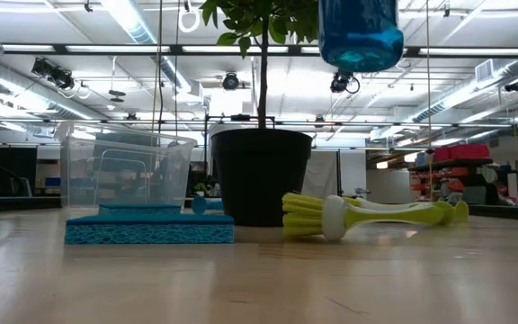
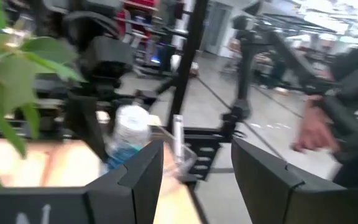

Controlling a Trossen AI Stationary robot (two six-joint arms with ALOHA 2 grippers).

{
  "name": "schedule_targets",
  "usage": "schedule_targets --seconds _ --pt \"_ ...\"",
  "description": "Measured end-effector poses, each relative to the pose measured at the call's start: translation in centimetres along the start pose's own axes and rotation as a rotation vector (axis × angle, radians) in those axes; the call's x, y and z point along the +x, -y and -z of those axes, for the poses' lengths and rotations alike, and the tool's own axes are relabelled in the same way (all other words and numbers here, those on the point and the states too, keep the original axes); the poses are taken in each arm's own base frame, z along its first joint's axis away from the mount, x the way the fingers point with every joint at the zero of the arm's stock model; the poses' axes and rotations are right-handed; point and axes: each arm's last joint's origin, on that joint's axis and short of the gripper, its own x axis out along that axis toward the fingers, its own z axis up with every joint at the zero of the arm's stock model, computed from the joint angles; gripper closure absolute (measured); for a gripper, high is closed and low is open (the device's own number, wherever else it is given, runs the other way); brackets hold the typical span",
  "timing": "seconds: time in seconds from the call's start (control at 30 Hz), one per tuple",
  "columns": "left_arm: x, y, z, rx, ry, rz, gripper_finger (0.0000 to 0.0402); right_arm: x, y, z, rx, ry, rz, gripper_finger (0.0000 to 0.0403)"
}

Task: Pick & Place Kitchen Sink Supplies
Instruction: Put the blue liquid soap bottle into the bottom left transparent bin

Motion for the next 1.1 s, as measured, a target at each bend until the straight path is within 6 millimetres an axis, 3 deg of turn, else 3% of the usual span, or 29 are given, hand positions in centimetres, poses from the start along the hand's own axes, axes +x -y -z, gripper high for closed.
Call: schedule_targets --seconds 0.3,0.43,0.8,1.1 --pt "2.2 0.0 1.2 0.038 0.054 -0.037 0.0207 0.8 -0.3 0.6 0.048 -0.037 -0.007 0.0308" --pt "3.6 0.3 0.6 0.037 0.056 -0.043 0.0207 1.2 -0.8 0.8 0.041 -0.051 -0.018 0.0308" --pt "8.0 1.0 0.1 0.113 -0.14 -0.115 0.0207 1.3 -1.2 0.9 0.031 -0.061 0.03 0.0307" --pt "9.0 0.6 1.1 0.081 -0.186 -0.194 0.0207 1.3 -1.2 0.9 0.029 -0.061 0.031 0.0307"
